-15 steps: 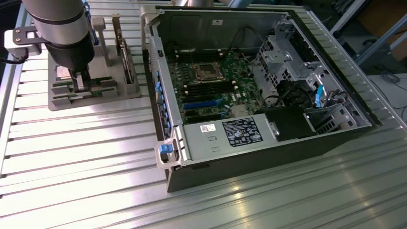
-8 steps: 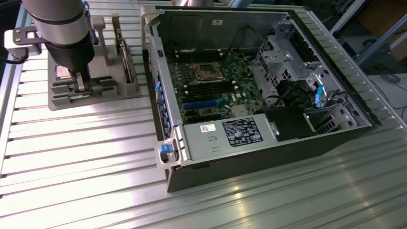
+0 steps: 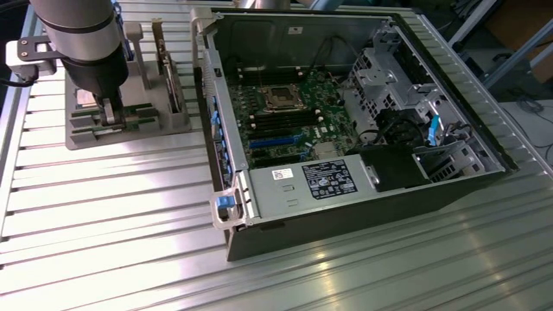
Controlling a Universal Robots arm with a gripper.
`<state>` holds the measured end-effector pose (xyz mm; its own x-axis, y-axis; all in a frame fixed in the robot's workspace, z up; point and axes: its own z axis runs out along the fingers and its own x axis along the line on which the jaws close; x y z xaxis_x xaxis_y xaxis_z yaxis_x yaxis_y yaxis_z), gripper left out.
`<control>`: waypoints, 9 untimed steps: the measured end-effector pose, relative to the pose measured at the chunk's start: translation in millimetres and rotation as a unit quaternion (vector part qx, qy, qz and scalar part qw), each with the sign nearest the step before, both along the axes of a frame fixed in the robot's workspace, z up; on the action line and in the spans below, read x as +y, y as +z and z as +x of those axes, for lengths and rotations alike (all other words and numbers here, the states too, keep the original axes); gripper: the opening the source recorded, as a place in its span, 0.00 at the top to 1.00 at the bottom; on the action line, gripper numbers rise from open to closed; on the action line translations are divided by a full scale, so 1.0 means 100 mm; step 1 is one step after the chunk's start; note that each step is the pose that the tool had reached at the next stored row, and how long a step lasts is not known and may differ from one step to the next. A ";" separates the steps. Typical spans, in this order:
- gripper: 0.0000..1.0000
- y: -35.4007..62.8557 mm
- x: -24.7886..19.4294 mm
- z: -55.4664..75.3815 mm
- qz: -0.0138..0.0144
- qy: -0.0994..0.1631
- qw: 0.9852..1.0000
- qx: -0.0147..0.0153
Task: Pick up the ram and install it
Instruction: 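Pick up the ram and move it above insertion slot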
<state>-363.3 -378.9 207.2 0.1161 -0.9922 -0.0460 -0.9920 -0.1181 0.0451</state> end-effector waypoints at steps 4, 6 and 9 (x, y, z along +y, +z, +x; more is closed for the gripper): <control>0.88 0.015 0.000 0.00 0.000 0.000 1.000 0.000; 0.88 0.046 0.000 0.00 0.000 0.000 1.000 0.000; 0.88 0.068 0.000 0.00 0.000 0.000 1.000 0.000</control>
<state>-363.3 -378.9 214.0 0.1161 -0.9922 -0.0456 -0.9920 -0.1181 0.0451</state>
